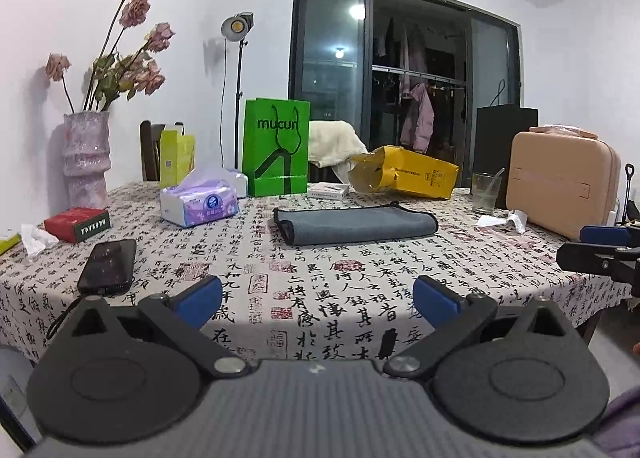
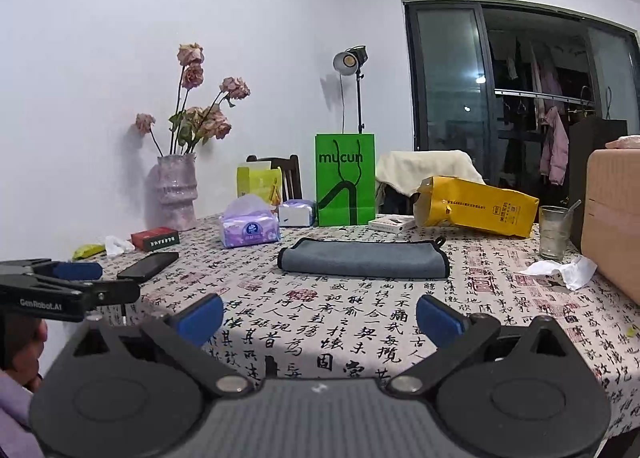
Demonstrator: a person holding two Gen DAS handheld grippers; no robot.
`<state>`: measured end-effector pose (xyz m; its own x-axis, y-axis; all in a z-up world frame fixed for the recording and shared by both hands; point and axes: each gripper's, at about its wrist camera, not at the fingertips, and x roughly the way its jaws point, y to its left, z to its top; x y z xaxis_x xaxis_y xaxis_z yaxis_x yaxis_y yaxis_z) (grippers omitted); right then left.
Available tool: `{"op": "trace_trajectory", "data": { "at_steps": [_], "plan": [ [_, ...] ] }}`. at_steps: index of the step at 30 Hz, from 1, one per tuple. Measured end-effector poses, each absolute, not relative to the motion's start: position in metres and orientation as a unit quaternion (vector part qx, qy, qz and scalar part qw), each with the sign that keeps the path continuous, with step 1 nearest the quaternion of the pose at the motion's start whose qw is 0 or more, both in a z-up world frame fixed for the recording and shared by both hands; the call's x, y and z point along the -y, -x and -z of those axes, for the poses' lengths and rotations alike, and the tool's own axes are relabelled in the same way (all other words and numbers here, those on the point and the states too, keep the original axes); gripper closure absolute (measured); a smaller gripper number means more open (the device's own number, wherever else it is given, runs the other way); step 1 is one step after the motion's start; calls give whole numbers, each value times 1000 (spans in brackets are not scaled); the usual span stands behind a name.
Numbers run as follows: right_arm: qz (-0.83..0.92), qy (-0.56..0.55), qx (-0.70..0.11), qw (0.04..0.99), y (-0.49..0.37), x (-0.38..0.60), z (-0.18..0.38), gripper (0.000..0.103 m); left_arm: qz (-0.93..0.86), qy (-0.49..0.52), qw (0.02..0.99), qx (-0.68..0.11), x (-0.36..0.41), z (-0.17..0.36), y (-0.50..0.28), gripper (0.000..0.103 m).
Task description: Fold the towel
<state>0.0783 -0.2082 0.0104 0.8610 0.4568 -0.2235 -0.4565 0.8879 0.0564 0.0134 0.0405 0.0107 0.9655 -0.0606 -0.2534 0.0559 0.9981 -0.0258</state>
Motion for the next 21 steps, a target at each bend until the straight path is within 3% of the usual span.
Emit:
{"op": "trace_trajectory", "data": {
  "at_steps": [21],
  "plan": [
    [-207, -24, -134, 969, -37, 222, 1, 0, 33, 17, 989, -143, -28, -3, 7, 0]
  ]
}}
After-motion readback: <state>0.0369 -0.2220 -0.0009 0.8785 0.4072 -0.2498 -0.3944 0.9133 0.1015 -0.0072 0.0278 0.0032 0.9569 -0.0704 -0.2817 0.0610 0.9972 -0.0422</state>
